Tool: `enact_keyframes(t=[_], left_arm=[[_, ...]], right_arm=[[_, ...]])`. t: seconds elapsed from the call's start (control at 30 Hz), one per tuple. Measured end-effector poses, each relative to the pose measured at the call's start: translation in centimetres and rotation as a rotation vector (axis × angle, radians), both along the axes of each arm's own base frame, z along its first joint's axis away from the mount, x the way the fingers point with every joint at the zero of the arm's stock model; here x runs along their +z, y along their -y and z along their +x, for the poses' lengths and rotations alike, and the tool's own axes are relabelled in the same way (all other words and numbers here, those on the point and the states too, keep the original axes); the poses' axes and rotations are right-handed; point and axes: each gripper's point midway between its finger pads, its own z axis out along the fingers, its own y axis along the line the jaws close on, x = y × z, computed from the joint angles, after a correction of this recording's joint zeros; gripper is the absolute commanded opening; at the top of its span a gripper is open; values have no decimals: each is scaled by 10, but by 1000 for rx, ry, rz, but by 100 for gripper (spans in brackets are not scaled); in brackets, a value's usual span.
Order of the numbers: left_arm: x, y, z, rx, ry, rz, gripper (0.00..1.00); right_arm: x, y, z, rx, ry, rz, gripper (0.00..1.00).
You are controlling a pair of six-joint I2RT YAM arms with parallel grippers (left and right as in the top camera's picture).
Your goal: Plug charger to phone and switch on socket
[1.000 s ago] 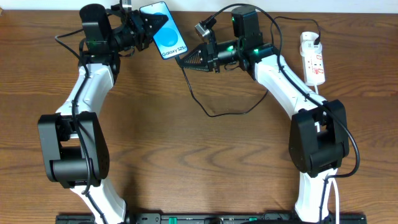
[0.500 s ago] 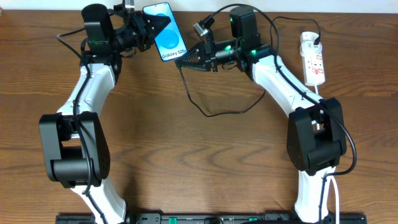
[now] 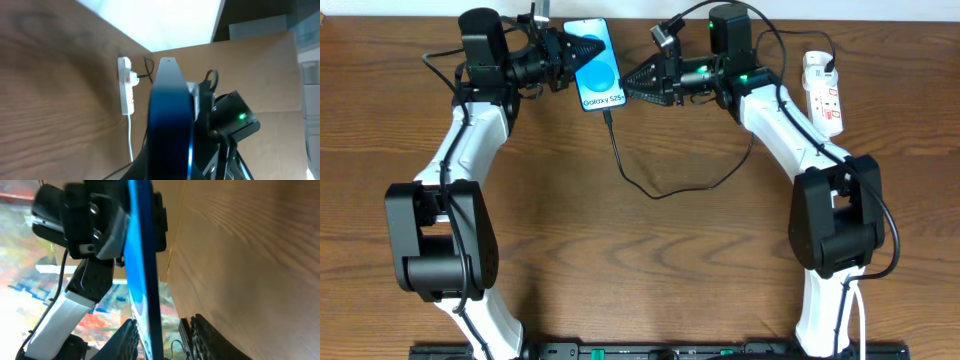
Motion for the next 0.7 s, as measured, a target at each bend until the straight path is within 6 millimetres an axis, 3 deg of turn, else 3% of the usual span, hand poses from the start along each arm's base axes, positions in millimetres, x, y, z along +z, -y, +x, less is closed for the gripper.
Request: enact_keyframes(t=[0.2,0.3,0.47,0.57,0.7], left_arm=[[-24,-1,-14,-37,-87,31,7],[-41,-1,-28,-73,-134,56,7],[-64,-1,-56,-138,-188,107,7],[-77,0,-76,-182,-224,134,7],[-95,-1,-86,-218,-223,174,7]], right_arm=[[-3,16,8,-25,15,-6,59],[-10,29,14,-54,12,-26,74],[-33,40,16,-100,8,-120,77],[-54,44,6,-123,-19,-241,77],[-63,56,-7,-147,17,-416,78]])
